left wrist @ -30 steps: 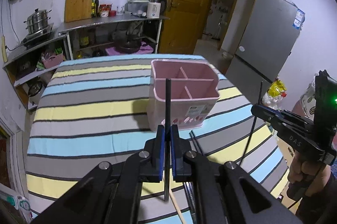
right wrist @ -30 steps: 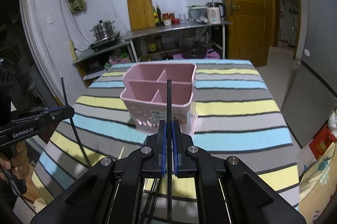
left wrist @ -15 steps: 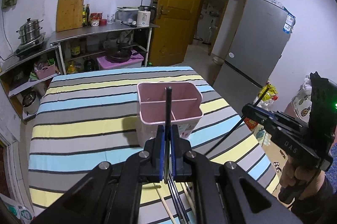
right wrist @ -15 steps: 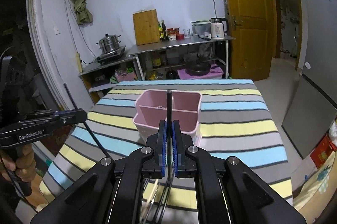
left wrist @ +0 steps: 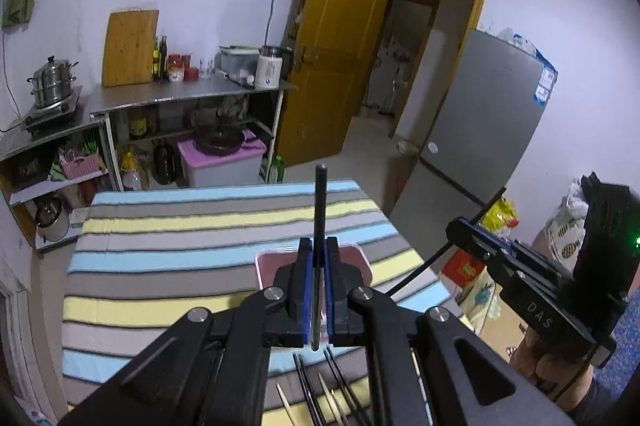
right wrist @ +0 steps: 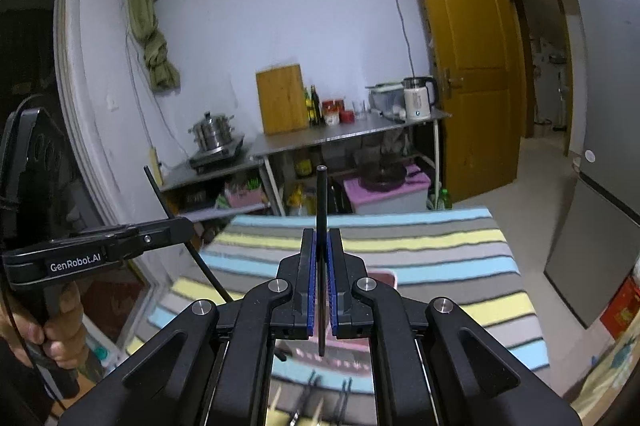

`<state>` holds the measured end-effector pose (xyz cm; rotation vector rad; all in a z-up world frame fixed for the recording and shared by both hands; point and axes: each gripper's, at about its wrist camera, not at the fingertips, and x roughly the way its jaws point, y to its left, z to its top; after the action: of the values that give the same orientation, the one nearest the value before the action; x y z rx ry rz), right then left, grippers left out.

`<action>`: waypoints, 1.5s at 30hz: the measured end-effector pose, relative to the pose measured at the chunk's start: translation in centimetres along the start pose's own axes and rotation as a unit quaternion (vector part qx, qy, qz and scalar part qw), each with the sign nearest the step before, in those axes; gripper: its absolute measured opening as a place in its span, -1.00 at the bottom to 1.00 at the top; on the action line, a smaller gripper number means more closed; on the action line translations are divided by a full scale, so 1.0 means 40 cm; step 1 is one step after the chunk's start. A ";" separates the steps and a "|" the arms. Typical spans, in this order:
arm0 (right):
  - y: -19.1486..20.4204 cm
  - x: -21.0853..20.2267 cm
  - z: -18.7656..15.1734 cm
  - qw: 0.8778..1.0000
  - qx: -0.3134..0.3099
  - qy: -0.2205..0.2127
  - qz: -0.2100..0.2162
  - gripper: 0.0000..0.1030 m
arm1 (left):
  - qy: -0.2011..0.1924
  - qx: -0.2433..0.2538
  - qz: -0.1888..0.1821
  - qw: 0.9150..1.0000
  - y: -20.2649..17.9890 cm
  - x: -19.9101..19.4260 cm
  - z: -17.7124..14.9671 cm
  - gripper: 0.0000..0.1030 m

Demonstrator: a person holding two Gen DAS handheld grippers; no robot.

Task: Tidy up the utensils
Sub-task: 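Lift the black chopstick with the right tool over the basket while the left tool carries its own, then open the right tool over the pink basket while the left tool releases its chopstick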

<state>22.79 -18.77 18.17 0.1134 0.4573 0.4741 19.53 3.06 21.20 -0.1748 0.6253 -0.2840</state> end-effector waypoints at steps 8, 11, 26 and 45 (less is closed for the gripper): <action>-0.001 0.052 0.015 1.000 0.012 -0.002 0.003 -0.91 | -0.011 -0.016 0.005 1.000 0.036 0.051 0.033 -0.89; -0.007 0.076 0.005 1.000 0.020 0.005 0.003 -0.91 | -0.008 -0.021 0.006 1.000 0.047 0.079 0.026 -0.89; -0.043 0.180 -0.099 0.996 0.040 0.079 0.000 -0.90 | 0.049 -0.032 0.022 0.998 0.073 0.196 -0.079 -0.86; -0.055 0.075 -0.094 0.998 0.034 0.042 -0.011 -0.74 | 0.010 -0.041 0.021 0.999 0.071 0.106 -0.105 -0.25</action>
<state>24.39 -19.34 13.17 0.1540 0.5574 0.4421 20.89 4.10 14.81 -0.2384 0.6611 -0.2199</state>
